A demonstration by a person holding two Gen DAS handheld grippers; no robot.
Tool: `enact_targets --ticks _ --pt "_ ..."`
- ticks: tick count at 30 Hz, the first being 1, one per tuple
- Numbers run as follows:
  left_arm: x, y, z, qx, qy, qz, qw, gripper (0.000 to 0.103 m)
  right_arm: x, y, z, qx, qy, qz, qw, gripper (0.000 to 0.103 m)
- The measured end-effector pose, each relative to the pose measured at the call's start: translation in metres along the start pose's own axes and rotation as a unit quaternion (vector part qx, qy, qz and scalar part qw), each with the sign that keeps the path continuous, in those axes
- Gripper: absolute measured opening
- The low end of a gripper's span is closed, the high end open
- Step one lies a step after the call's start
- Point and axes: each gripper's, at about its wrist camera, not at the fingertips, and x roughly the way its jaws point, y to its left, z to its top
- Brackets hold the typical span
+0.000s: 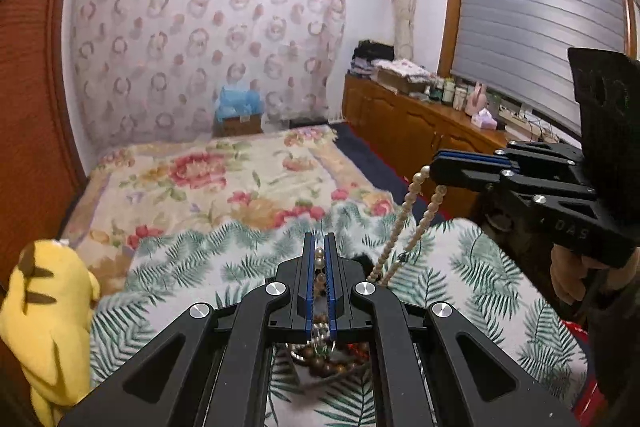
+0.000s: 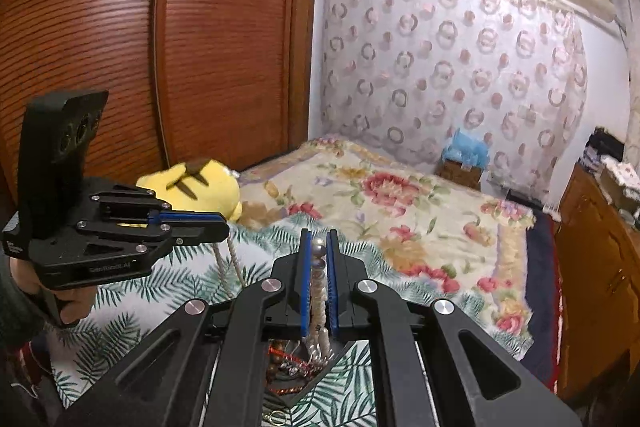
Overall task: Organize jewelry
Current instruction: 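Lower the pearl necklace into the black box and open the left gripper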
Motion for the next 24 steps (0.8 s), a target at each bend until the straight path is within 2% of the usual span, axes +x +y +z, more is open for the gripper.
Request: enact_targets --ticks 7,14,24 --pt "0.023 0.008 -0.029 -0.021 0.031 -0.010 0.9993 0.004 0.033 0.002 -0.025 0.012 0.039 0.008 0.999 0.008" --pt "0.031 0.005 -0.037 -0.016 0.045 -0.011 0.9988 0.004 0.055 0.008 -0.047 0.016 0.071 0.022 0.997 0.009" --pt "0.027 -0.001 -0.044 -0.001 0.052 0.000 0.9986 0.005 0.050 0.009 -0.054 0.025 0.070 0.023 0.997 0.009"
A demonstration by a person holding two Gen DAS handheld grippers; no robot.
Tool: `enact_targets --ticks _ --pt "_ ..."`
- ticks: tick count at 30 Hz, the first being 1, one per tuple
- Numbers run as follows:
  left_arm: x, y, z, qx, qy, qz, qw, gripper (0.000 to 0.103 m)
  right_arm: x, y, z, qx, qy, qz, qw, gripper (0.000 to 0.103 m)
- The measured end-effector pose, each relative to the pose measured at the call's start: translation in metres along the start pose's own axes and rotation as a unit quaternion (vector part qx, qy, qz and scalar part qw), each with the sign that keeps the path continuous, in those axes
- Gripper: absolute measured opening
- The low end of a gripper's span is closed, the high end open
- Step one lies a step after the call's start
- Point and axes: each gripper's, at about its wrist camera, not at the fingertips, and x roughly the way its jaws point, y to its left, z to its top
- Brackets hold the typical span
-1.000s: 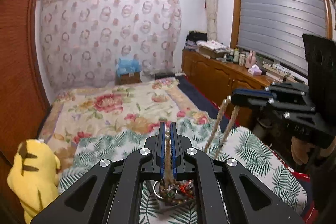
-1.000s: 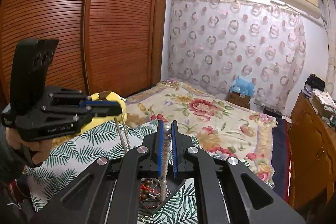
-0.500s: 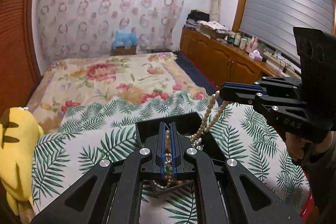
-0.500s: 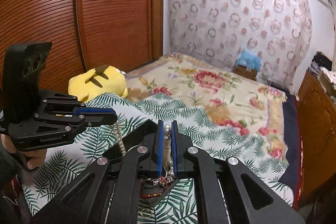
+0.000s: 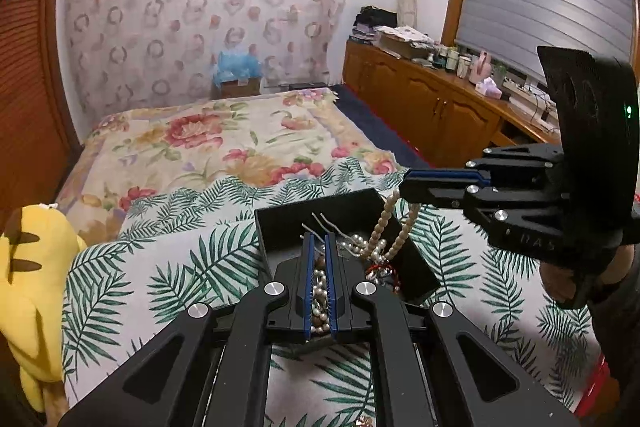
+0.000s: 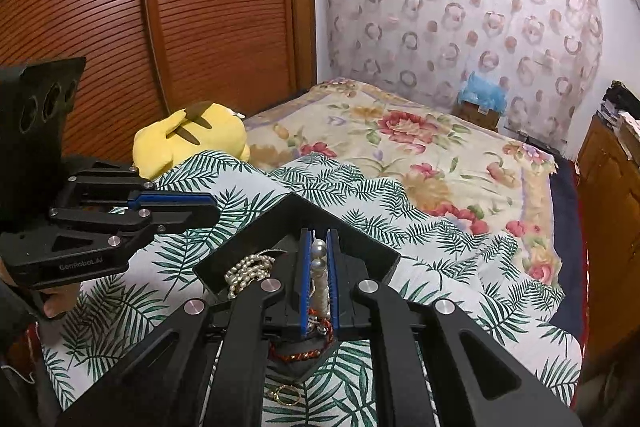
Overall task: Organize jewelry
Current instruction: 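Lower the pearl necklace into the black box and open the left gripper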
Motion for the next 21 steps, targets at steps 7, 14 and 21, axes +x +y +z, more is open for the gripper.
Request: enact_targets --ticks 7,14,21 --pt "-0.006 0.003 -0.019 -0.004 0.010 0.003 0.9999 0.006 -0.012 0.004 -0.007 0.001 -0.004 -0.003 1.000 0.016" --pt "-0.011 0.002 -0.044 -0.001 0.031 0.008 0.9995 0.006 -0.031 0.013 -0.024 0.003 -0.002 0.002 1.000 0.016" --pt "-0.006 0.002 -0.075 -0.006 0.063 0.003 0.9980 0.006 -0.031 0.026 -0.065 0.004 0.040 0.005 0.999 0.016"
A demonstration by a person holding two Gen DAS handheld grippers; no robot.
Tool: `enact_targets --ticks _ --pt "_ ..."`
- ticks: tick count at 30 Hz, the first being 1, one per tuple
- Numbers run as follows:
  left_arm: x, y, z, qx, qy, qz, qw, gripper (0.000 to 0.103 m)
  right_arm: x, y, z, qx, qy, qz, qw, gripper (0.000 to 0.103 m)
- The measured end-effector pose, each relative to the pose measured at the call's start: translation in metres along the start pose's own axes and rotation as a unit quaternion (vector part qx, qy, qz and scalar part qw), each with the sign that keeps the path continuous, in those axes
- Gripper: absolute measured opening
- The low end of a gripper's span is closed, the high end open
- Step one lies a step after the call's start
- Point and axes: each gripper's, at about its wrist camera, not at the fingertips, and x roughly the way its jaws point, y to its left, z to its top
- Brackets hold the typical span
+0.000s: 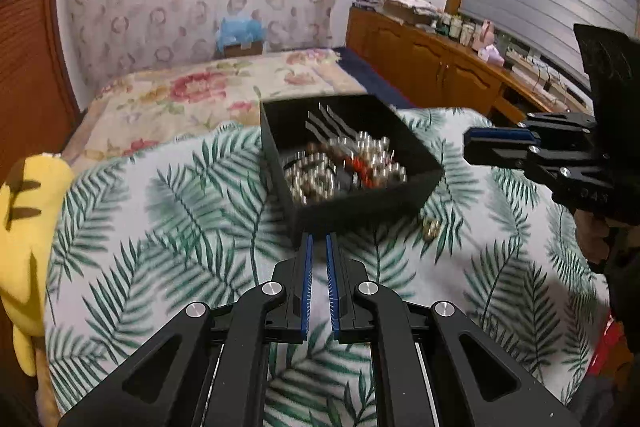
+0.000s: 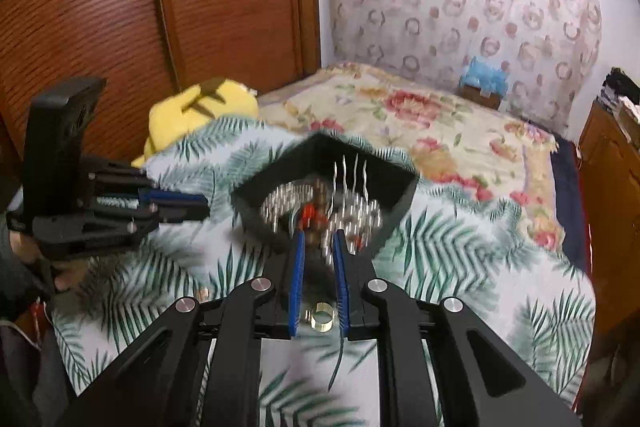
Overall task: Organize jewelry
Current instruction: 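Grasp the gold flower earring with the left while the right grasps the gold ring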
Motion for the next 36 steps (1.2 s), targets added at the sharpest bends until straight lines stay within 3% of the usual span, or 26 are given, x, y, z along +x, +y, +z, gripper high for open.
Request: enact_targets --ticks 4,8,10,12,27,29,36 --pt "0.008 0.001 -0.011 -0.007 0.016 -0.004 0.9998 0.007 0.014 -0.002 -0.020 0.017 0.025 0.004 1.000 0.016" --pt "0.011 -0.002 -0.016 -0.005 0.022 -0.005 0.9997 0.020 0.027 -0.001 -0.030 0.022 0.042 0.010 0.999 0.017" --pt "0.013 -0.003 -0.017 -0.001 0.024 -0.004 0.9997 0.020 0.035 0.002 -0.032 0.017 0.049 0.007 0.999 0.030" --pt "0.013 -0.006 -0.019 0.003 0.027 -0.003 0.9996 0.022 0.040 0.005 -0.033 0.014 0.054 0.005 0.998 0.034" --pt "0.013 -0.023 -0.031 0.015 0.042 -0.013 0.9989 0.027 0.063 0.013 -0.043 -0.006 0.080 -0.032 0.996 0.034" --pt "0.013 -0.024 -0.033 0.016 0.043 -0.014 0.9988 0.027 0.063 0.012 -0.043 -0.007 0.079 -0.038 0.996 0.028" --pt "0.012 -0.028 -0.036 0.019 0.048 -0.018 0.9985 0.031 0.057 0.009 -0.046 0.000 0.075 -0.030 0.997 0.027"
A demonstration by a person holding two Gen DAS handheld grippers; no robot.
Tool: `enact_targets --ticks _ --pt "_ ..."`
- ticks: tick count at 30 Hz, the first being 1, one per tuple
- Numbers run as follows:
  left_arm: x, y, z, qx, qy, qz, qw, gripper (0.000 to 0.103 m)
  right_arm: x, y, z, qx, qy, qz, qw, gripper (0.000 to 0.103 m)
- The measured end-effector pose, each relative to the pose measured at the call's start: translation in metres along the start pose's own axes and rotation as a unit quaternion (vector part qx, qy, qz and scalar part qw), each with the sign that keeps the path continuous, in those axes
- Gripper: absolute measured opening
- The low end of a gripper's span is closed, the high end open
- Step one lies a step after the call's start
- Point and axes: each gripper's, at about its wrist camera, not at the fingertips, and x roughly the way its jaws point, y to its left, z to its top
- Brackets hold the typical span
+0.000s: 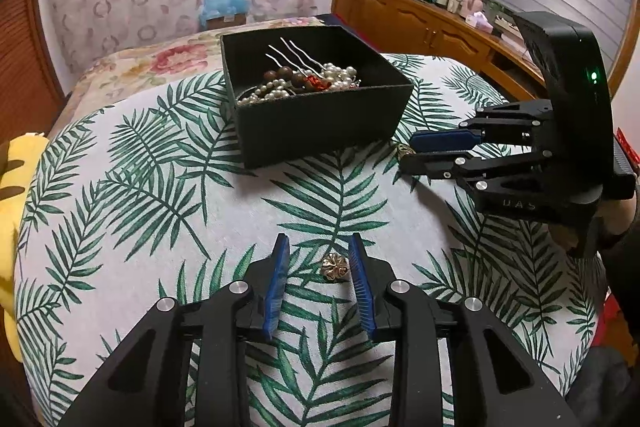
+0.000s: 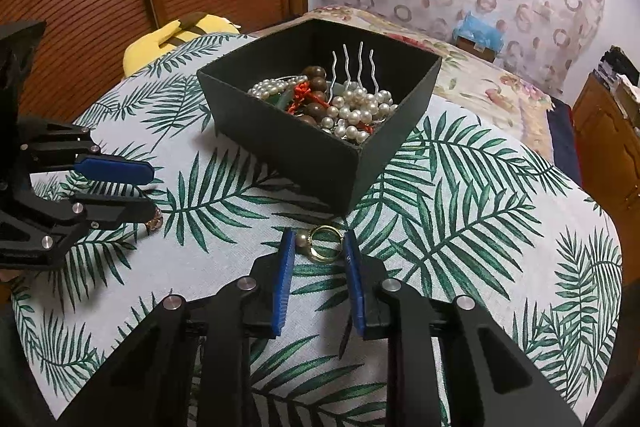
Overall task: Organize jewelry
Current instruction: 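Grasp the gold flower earring with the left while the right grasps the gold ring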
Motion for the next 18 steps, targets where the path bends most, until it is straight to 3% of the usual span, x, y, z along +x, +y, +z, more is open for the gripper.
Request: enact_targets --ticks 13,18 --pt "0.007 -0.010 -0.008 0.016 0.008 0.003 0.9998 0.033 -0.024 0.000 -0.002 0.007 -0.020 0.008 1.000 0.027" --pt "0.007 -0.014 -0.010 0.027 0.006 0.008 0.9996 0.014 -0.027 0.001 -0.001 0.006 -0.024 0.007 1.000 0.027"
